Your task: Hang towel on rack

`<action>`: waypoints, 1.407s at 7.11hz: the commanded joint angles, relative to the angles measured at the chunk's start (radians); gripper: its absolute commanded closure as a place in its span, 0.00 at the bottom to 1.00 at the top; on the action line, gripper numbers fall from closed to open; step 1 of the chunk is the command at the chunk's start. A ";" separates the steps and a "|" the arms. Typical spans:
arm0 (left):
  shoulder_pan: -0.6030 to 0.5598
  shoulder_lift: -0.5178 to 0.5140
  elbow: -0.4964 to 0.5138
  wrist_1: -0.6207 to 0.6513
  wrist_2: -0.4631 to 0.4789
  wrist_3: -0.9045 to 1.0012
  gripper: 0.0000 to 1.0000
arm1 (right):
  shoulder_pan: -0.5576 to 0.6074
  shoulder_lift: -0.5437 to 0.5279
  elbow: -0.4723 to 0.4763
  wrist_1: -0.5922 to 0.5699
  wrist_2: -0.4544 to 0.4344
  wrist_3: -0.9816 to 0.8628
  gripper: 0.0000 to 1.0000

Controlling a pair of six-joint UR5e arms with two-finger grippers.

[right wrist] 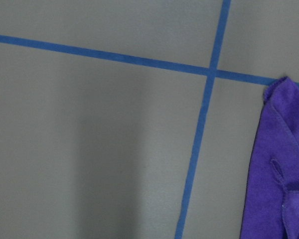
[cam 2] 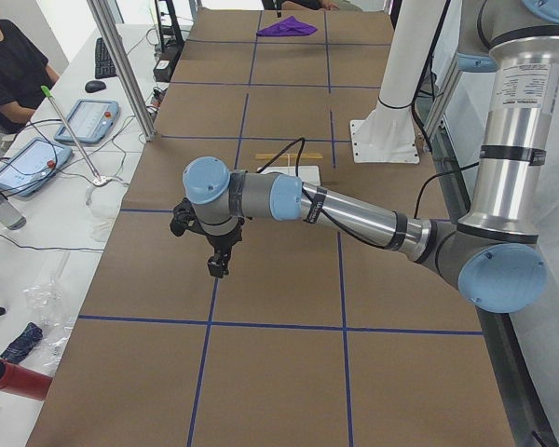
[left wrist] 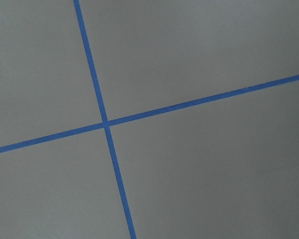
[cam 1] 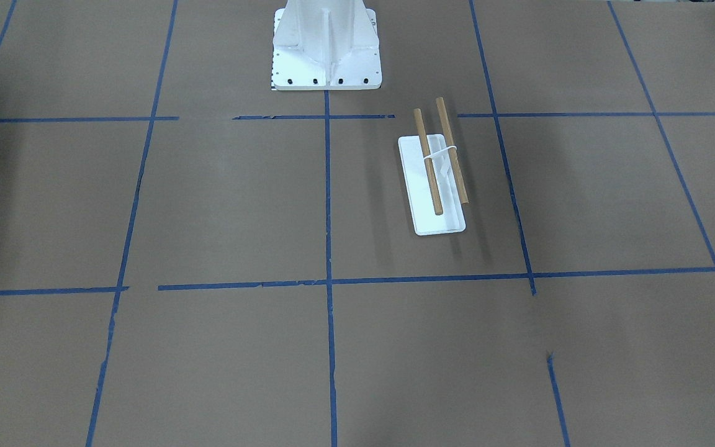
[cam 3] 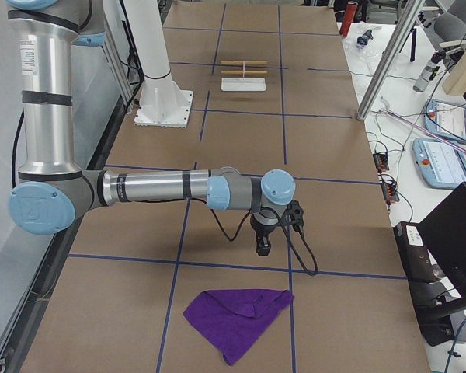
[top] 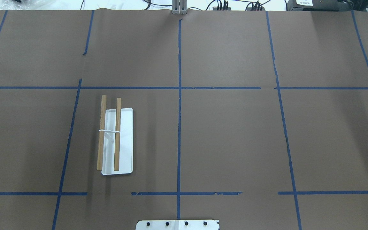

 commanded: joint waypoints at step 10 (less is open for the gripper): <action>-0.004 0.001 -0.035 -0.001 -0.010 0.000 0.00 | 0.018 0.024 -0.519 0.462 -0.046 0.008 0.24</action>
